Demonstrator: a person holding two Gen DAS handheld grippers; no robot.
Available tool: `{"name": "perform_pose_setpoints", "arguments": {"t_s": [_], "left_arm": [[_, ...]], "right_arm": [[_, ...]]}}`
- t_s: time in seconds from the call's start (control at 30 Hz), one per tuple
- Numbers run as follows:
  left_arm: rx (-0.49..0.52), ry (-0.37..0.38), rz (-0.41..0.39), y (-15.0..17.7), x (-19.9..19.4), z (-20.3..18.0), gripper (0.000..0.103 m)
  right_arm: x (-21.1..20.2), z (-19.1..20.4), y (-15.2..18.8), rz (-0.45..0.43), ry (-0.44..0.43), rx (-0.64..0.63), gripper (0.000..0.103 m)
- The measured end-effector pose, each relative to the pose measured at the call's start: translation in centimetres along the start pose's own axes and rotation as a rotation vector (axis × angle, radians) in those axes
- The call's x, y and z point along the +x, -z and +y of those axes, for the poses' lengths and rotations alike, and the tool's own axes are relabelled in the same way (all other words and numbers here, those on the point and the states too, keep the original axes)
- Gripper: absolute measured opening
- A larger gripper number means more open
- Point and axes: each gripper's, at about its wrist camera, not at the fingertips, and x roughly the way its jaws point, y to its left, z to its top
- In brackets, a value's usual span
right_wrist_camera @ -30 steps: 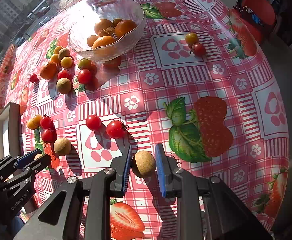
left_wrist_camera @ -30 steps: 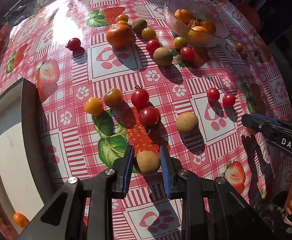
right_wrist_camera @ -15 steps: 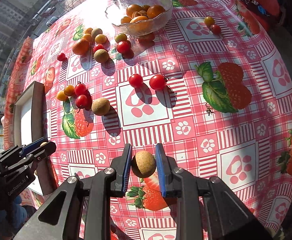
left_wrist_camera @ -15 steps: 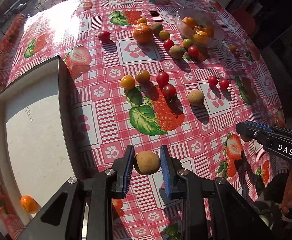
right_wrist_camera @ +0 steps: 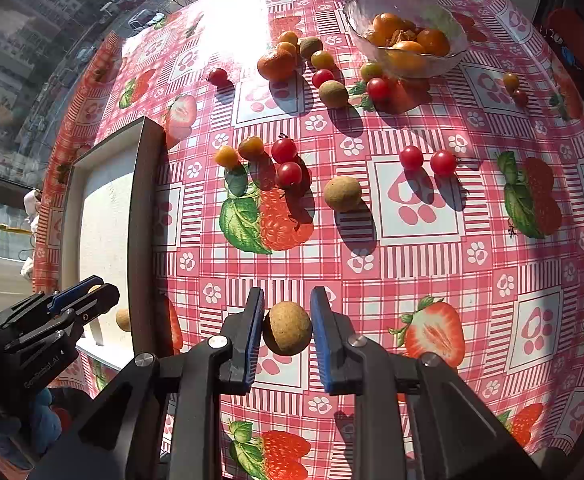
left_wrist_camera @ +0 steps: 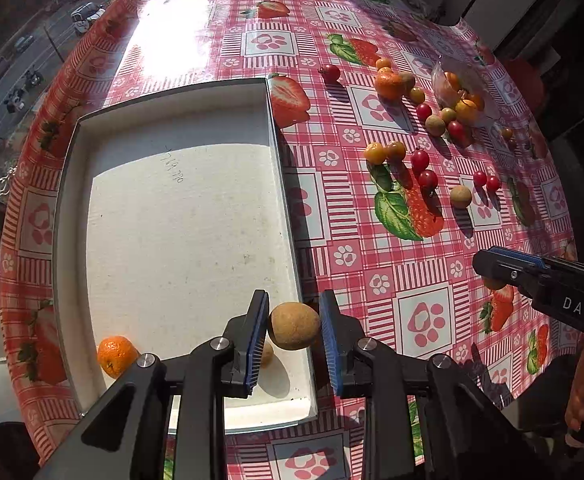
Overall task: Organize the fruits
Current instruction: 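Carry both tan fruits into the white tray and open both grippers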
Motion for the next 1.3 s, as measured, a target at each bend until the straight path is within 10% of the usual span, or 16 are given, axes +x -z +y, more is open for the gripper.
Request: {"name": "perform_pose_setpoints", "arguments": {"t_s": [0.5,0.97,1.07,1.3], "left_arm": [[-0.041,-0.089,0.073,4.6,2.4,7.2,0.028],[-0.044,-0.091,0.087,6.1,4.2,7.4,0.029],[-0.071,-0.094,0.082,6.3,4.0,7.7,0.073],[-0.092,-0.117,0.064,7.0,2.6,8.2,0.077]], "right_arm": [[4.8,15.6,0.2,0.093,-0.119,-0.240,0.026],[11.2,20.0,0.5,0.198,0.005,-0.380,0.026],[11.6,20.2,0.6,0.208,0.014,-0.384,0.031],[12.1,21.5,1.0,0.214,-0.015,-0.412,0.063]]}}
